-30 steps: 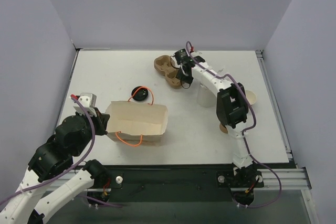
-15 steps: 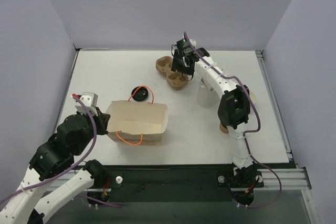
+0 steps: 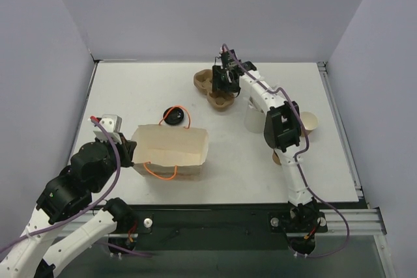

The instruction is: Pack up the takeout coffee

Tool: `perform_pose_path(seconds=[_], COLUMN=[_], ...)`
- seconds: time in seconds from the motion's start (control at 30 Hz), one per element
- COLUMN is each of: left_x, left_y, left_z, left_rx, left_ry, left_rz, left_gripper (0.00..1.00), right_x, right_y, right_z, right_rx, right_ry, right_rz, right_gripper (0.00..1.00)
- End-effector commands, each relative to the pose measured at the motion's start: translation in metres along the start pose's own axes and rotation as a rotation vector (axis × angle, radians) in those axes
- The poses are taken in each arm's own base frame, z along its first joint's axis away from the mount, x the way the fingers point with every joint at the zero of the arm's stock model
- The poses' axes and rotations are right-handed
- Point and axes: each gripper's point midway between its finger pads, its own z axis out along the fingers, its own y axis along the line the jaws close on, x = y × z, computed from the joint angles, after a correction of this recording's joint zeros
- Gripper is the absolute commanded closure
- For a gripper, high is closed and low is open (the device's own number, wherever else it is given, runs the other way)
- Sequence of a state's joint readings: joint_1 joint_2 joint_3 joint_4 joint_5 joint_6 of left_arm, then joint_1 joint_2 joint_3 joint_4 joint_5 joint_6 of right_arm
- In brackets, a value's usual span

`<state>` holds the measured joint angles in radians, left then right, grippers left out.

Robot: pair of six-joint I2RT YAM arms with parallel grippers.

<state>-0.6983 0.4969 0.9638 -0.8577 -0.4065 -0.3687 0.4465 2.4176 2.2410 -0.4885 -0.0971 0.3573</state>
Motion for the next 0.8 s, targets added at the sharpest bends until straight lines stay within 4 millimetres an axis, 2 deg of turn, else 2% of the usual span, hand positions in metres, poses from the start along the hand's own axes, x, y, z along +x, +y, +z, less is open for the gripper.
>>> perform_pose_path(seconds=[0.0,0.17,0.47,0.67,0.77], left_x=[-0.018,-0.017,-0.015,-0.014,-0.014], left_y=[0.0,0.001,0.003,0.004,0.004], left_z=[-0.005,-0.006,-0.007,-0.007,-0.006], left_rx=[0.005,-0.001,-0.009,-0.012,-0.014], left_ry=[-0.054,-0.053,-0.049,-0.05,-0.051], left_rz=[-0.001,0.0,-0.006,-0.014,-0.014], left_gripper=[1.0,1.0,1.0,1.0,1.0], right_x=[-0.019,-0.019,-0.035,-0.028,-0.026], right_y=[0.008,0.009,0.014,0.025,0.024], right_z=[-0.009,0.002,0.003,0.013,0.017], right_rx=[-0.016,-0.025,-0.033,-0.061,-0.054], right_ry=[-0.06,-0.066,-0.134,-0.129,-0.126], right_rz=[-0.08,-0.108,-0.126,-0.124,-0.117], right_gripper=[0.47,0.47,0.47,0.49,0.49])
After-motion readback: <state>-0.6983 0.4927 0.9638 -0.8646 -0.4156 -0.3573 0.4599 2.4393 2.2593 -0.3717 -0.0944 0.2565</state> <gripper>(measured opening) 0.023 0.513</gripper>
